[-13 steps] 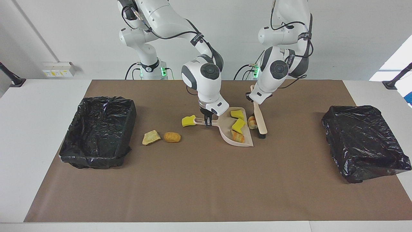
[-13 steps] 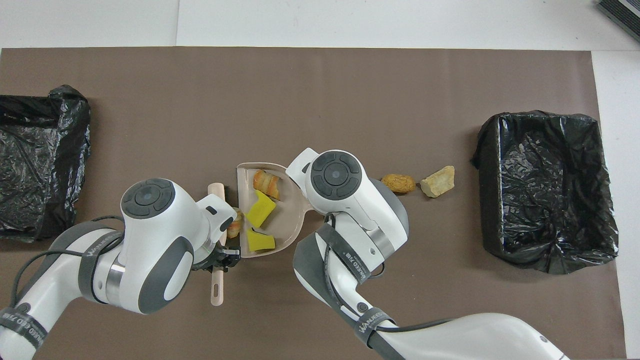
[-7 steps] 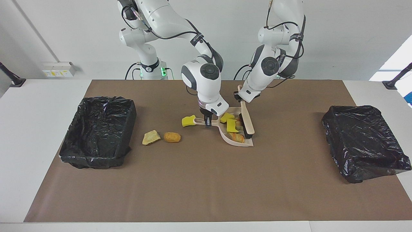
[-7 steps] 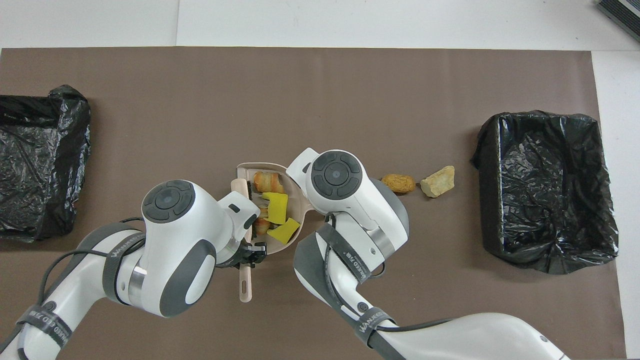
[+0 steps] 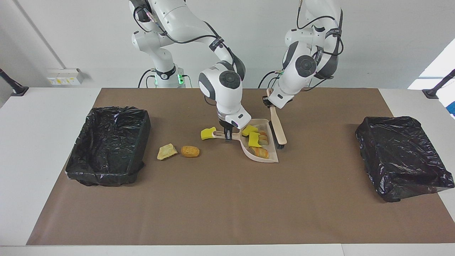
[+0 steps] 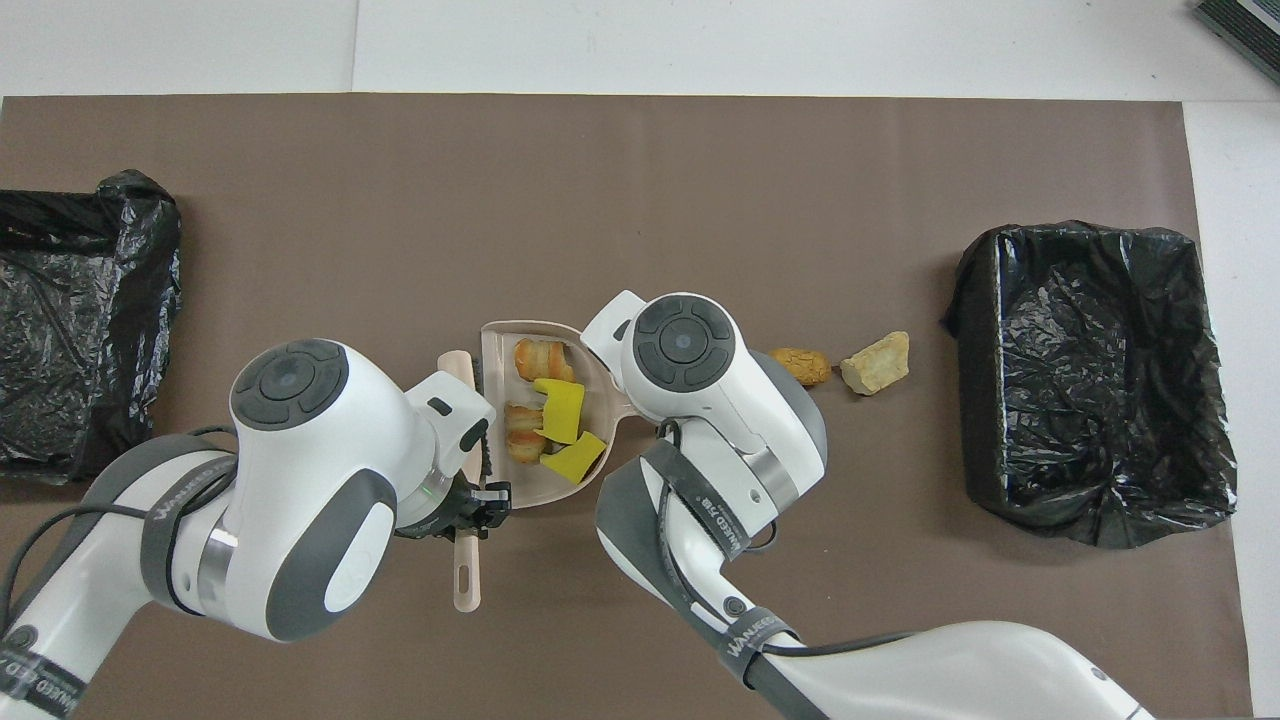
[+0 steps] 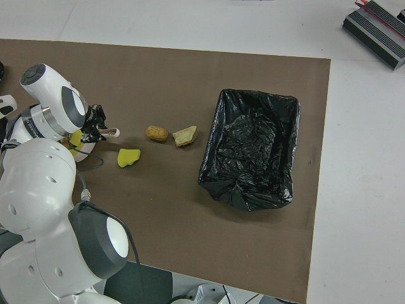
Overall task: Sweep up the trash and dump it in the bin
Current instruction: 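Sweep the remaining chunks into the dustpan with the left gripper's brush, then carry the loaded dustpan with the right gripper over the nearer bin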
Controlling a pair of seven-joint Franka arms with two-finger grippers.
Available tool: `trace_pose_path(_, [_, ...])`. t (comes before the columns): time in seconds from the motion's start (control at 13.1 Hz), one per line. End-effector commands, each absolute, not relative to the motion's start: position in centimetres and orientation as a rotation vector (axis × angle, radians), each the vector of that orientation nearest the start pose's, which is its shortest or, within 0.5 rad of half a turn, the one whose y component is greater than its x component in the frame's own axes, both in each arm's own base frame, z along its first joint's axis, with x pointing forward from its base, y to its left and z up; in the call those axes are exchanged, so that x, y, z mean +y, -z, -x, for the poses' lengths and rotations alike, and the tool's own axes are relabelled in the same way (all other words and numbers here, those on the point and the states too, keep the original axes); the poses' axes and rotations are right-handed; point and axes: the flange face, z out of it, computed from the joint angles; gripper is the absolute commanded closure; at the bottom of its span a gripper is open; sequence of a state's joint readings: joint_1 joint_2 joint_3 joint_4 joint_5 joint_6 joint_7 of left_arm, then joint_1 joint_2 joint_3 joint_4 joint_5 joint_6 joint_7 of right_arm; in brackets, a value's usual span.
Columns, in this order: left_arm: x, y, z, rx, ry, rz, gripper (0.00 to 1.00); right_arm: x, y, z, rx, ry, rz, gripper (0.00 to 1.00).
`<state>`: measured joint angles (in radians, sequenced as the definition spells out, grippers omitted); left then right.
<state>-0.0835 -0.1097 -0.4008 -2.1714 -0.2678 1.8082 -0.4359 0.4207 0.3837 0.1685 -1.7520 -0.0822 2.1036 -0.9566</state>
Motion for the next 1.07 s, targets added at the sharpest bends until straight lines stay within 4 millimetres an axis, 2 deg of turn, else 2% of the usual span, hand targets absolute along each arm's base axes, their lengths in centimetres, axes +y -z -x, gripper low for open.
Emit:
trace_pose_path(0.0, [-24.3, -44.4, -38.3, -0.085, -0.454, 3.130, 1.00, 30.7, -38.6, -56.0, 2.242, 0.034, -2.192, 1.00])
trace_pose_path(0.08, [-24.6, -44.6, -36.3, -0.062, -0.422, 3.111, 1.00, 29.7, -40.2, -56.5, 2.228, 0.025, -2.203, 1.00])
trace_pose_path(0.15, [-25.4, -44.8, -34.4, -0.028, -0.383, 3.091, 1.00, 27.6, -41.5, -57.4, 2.198, 0.023, -2.236, 1.00])
trace_pose_path(0.3, [-27.3, -44.9, -32.0, -0.021, -0.350, 3.056, 1.00, 22.3, -44.0, -59.8, 2.194, 0.018, -2.244, 1.00])
trace_pose_path(0.38, [-28.9, -44.8, -30.5, -0.013, -0.333, 3.047, 1.00, 19.4, -44.8, -60.7, 2.206, 0.017, -2.256, 1.00])
trace_pose_path(0.46, [-30.2, -43.8, -29.0, -0.009, -0.344, 3.029, 1.00, 16.2, -46.0, -61.4, 2.202, -0.032, -2.292, 1.00])
trace_pose_path(0.68, [-32.4, -40.9, -25.6, 0.050, -0.392, 3.067, 1.00, 7.5, -48.9, -63.1, 2.195, -0.104, -2.247, 1.00])
trace_pose_path(0.76, [-32.4, -39.6, -24.3, 0.050, -0.417, 3.070, 1.00, 4.1, -49.9, -63.2, 2.186, -0.106, -2.237, 1.00])
trace_pose_path(0.99, [-31.6, -37.2, -20.9, 0.068, -0.353, 3.092, 1.00, -3.2, -52.4, -62.1, 2.206, -0.074, -2.201, 1.00])
